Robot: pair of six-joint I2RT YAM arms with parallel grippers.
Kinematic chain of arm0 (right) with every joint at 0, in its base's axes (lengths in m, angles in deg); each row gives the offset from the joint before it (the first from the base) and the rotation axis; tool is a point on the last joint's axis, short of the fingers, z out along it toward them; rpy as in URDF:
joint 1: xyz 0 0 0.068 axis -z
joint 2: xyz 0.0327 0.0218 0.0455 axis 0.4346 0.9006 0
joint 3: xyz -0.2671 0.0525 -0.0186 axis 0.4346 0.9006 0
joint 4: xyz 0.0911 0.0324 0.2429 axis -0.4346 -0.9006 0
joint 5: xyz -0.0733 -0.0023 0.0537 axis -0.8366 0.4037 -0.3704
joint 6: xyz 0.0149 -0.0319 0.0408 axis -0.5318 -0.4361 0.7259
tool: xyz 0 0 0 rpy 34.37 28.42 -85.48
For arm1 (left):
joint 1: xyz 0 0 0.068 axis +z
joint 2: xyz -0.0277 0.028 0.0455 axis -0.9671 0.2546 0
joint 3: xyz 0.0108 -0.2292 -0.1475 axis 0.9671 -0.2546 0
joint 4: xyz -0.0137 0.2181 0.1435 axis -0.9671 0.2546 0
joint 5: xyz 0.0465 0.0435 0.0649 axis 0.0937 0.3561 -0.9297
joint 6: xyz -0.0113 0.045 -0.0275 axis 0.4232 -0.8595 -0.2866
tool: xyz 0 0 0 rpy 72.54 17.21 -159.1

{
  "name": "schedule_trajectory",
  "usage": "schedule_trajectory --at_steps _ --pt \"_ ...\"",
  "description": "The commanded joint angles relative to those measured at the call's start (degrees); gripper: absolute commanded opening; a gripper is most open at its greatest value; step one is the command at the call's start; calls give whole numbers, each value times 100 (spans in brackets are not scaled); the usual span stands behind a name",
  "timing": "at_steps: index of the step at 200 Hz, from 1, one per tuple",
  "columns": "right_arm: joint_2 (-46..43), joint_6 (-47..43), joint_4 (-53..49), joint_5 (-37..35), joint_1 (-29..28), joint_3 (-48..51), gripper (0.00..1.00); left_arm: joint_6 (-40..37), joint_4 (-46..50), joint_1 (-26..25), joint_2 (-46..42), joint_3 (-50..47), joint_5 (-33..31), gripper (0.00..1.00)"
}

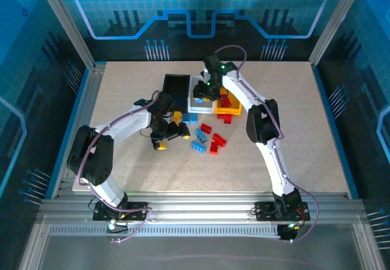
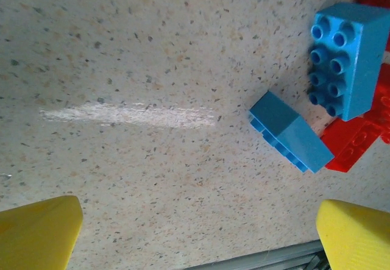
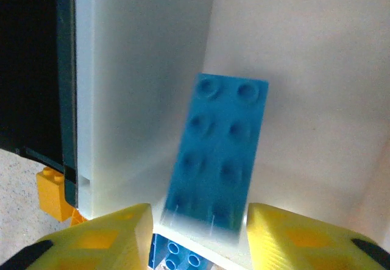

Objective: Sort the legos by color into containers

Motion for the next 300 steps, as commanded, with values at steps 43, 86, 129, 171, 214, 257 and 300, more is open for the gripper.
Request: schedule_trajectory --at_steps 43,86,129,171,214,257,300 --pt "-587 -168 -219 -73 -99 331 52 -301 33 -214 329 493 183 99" --pt "-1789 -694 -349 -526 -440 1380 53 -227 -65 -309 422 631 115 99" --pt "-3028 -1321 -372 -800 -1040 3300 52 97 -248 -109 -268 28 -347 99" --pt "-3464 -1708 -231 -1018 -1777 4442 52 463 -441 805 -1239 -1292 -103 99" --pt "-3169 -2038 -31 -1120 -2077 4559 52 587 -557 1112 -1973 -2022 83 99" --pt "-2741 -2374 -172 -1264 -2123 4193 52 735 -693 1114 -2265 -2349 227 99" --pt "-2349 -2424 -263 -1465 -2128 3854 52 648 -597 1140 -2396 -2431 197 99"
